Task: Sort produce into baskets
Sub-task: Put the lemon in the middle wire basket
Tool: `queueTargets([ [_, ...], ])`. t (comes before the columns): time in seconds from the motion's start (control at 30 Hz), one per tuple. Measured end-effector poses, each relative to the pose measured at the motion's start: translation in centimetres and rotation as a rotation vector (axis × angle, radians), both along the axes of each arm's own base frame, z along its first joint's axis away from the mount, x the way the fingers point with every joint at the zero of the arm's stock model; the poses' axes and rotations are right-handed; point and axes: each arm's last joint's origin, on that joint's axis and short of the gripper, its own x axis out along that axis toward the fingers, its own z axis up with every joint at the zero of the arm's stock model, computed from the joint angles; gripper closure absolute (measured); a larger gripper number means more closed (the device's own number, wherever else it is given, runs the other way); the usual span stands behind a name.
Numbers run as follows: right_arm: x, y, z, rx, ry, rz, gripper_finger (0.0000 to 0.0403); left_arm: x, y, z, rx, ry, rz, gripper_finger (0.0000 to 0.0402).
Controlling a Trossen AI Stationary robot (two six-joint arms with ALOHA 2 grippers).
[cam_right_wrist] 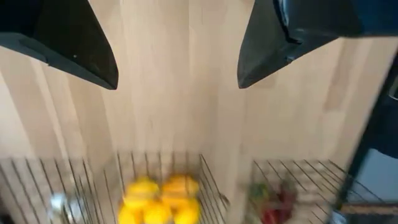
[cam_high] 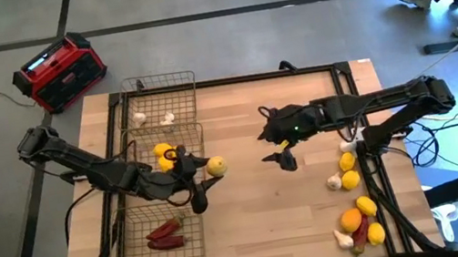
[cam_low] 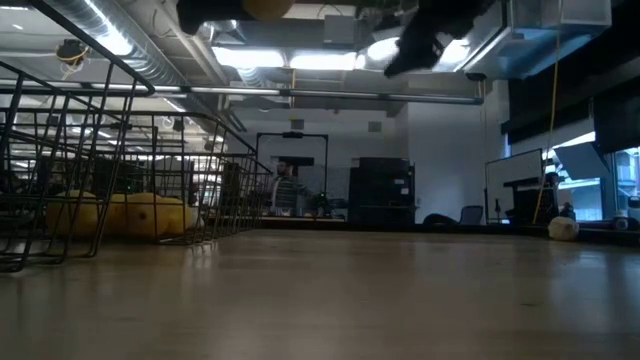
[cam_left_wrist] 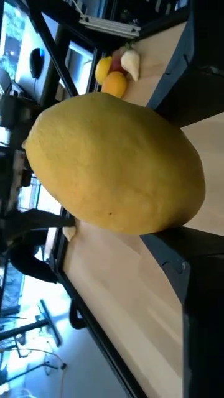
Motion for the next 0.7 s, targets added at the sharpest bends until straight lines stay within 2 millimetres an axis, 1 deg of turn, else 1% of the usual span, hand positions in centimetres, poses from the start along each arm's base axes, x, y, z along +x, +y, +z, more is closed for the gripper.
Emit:
queueTargets([
  [0.07, -0.1, -0.1, -0.6, -0.013, 0.052, -0.031, 0.0079, -0.5, 0.2, 0.3, -0.015, 0.015, 0.008, 0.0173],
  [0.17, -0.2, -0.2, -1.2, -0.031, 0.074, -0.060, 0.0079, -1.2, 0.6, 1.1, -0.035, 0.051, 0.025, 0.0173],
  [0.27, -0.4, -0.3, -2.4, -0.051, 0.108, -0.093, 0.0079, -1.9, 1.0, 2.0, -0.054, 0.086, 0.047, 0.0173],
  [0.33, -0.6, -0.4, -3.2, -0.065, 0.116, -0.122, 0.0079, -2.4, 1.2, 2.2, -0.059, 0.124, 0.063, 0.0173],
  [0.47, -0.9, -0.5, -5.3, -0.068, 0.131, -0.159, 0.0079, -3.4, 2.0, 2.0, -0.076, 0.215, 0.119, 0.0173],
  [0.7, -1.5, -0.5, -8.8, -0.066, 0.116, -0.164, 0.0079, -4.9, 3.6, 0.6, -0.137, 0.368, 0.276, 0.0173],
])
